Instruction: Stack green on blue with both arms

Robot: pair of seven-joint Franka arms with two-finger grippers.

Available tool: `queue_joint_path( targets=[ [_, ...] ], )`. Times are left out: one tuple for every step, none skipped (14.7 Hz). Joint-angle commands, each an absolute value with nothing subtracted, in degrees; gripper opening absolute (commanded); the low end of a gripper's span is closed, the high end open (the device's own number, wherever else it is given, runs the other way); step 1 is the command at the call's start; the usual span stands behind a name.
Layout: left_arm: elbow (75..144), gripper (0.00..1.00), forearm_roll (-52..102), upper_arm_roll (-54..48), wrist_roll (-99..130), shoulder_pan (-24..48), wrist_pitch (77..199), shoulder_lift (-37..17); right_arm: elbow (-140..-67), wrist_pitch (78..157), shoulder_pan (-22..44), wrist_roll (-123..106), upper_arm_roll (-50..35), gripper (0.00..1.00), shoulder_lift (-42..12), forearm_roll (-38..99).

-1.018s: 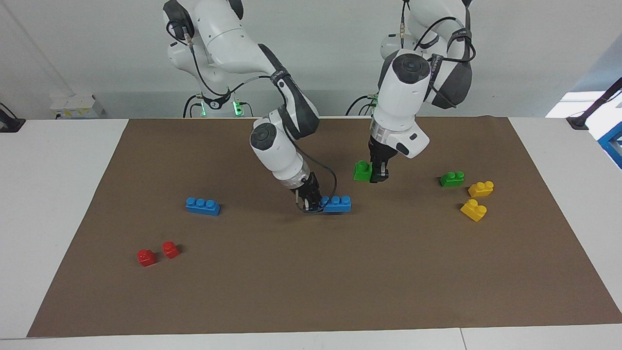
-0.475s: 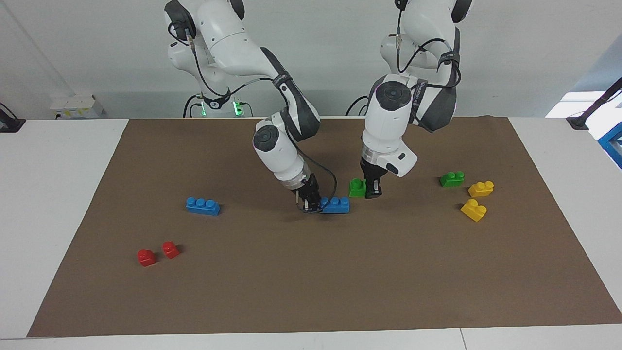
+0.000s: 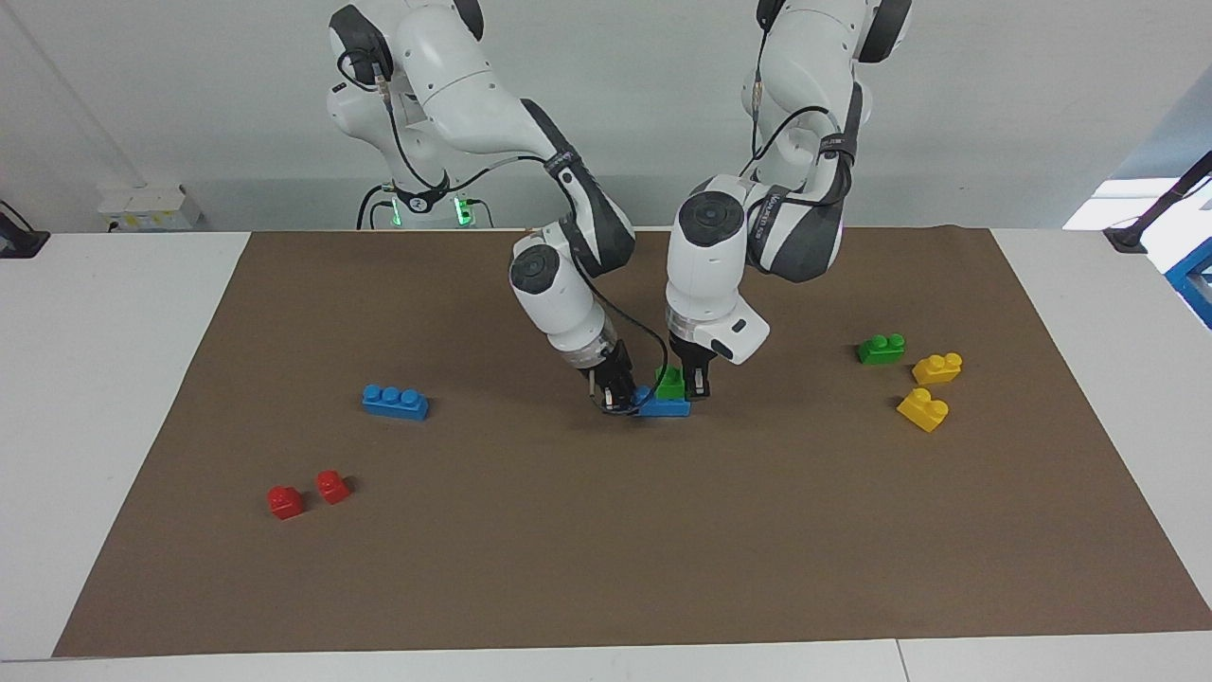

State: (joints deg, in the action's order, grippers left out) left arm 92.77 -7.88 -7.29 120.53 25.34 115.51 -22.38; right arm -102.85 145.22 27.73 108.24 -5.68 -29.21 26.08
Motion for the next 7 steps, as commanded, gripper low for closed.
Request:
queue_joint_path(
  targets=[
    [94.7, 0.0, -9.9, -6.7, 121.7, 26.0, 117.9, -22.7, -103.7, 146.5, 27.8, 108.6, -5.6, 0.0, -29.3, 27.6],
    [96.4, 0.0, -10.5, -6.7, 121.7, 26.1, 118.9, -22.3, -103.7, 146.5, 27.8, 108.6, -5.6, 0.0, -29.3, 27.6],
    [97.9, 0.0, -10.5, -6.7, 121.7, 26.4, 120.0, -22.1, -103.8, 146.5, 27.8, 108.6, -5.6, 0.0, -29.3, 27.6],
    [99.1, 0.0, -10.5, -6.7, 121.7, 26.4, 121.2, -21.8, -103.7, 146.5, 27.8, 108.6, -5.6, 0.0, -29.3, 27.6],
    [100.0, 0.0, -10.5, -6.7, 121.7, 26.4, 122.1, -21.4, -103.8, 146.6, 27.8, 108.6, -5.6, 0.0, -29.3, 27.6],
    [100.7, 0.0, -10.5, -6.7, 121.7, 26.5, 122.6, -21.3, -103.8, 146.6, 27.8, 108.6, -5.6, 0.0, -29.3, 27.6],
    [100.9, 0.0, -10.5, -6.7, 121.7, 26.4, 122.7, -21.2, -103.7, 146.6, 27.8, 108.6, -5.6, 0.0, -29.3, 27.6]
  ],
)
